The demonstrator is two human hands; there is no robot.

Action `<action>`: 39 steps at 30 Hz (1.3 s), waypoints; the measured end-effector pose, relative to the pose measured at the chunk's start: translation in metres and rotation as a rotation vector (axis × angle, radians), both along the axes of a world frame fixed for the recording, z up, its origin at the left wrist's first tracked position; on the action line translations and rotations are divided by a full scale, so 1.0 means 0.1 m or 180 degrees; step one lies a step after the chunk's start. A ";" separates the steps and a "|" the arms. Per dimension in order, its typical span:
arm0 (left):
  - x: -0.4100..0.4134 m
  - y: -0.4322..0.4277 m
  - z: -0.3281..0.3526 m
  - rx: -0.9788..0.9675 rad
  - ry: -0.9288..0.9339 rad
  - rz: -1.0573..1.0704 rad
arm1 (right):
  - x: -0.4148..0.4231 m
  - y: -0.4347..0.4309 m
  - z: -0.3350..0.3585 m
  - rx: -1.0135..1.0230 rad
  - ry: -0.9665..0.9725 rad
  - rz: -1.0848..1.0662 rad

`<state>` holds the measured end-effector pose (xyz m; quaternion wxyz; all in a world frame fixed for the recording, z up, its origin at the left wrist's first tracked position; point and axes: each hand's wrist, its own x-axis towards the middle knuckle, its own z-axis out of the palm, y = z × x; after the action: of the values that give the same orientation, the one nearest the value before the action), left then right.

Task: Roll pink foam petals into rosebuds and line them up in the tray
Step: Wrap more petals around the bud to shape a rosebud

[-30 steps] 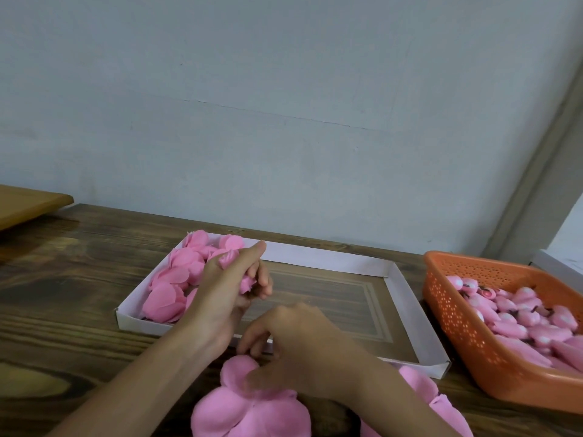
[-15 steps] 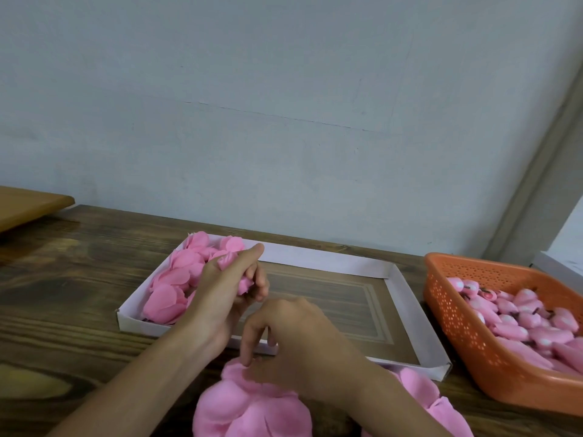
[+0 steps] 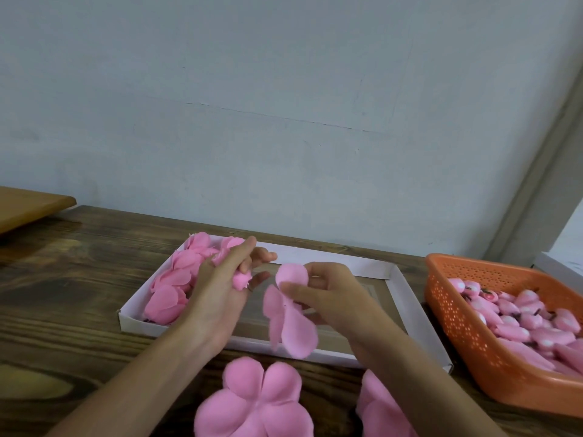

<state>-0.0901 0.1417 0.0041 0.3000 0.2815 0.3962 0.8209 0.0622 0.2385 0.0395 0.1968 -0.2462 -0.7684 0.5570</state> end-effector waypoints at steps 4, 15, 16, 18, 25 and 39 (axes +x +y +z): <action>0.06 -0.01 0.06 0.0008 0.0288 0.0063 | 0.00 0.03 -0.03 0.0099 -0.0027 -0.0278; 0.22 -0.02 0.09 -0.0465 0.0810 0.0052 | -0.03 -0.02 -0.08 -0.0507 0.0407 0.0060; 0.22 -0.01 0.09 -0.0478 0.0813 0.0095 | -0.03 -0.02 -0.07 -0.0499 0.0419 0.0079; 0.21 0.00 0.07 -0.0432 0.0834 0.0189 | -0.02 -0.02 -0.06 -0.0421 0.0406 0.0124; 0.19 0.02 0.10 -0.0506 0.0690 -0.0069 | -0.04 -0.06 -0.05 -0.0299 0.0323 0.0296; 0.23 0.06 0.04 -0.0573 0.0772 0.0357 | -0.03 -0.10 -0.03 -0.0531 0.0442 0.0359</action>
<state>-0.0667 0.1473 0.0080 0.2278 0.3279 0.5165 0.7575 0.0594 0.2280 0.0369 0.1967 -0.1789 -0.7165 0.6449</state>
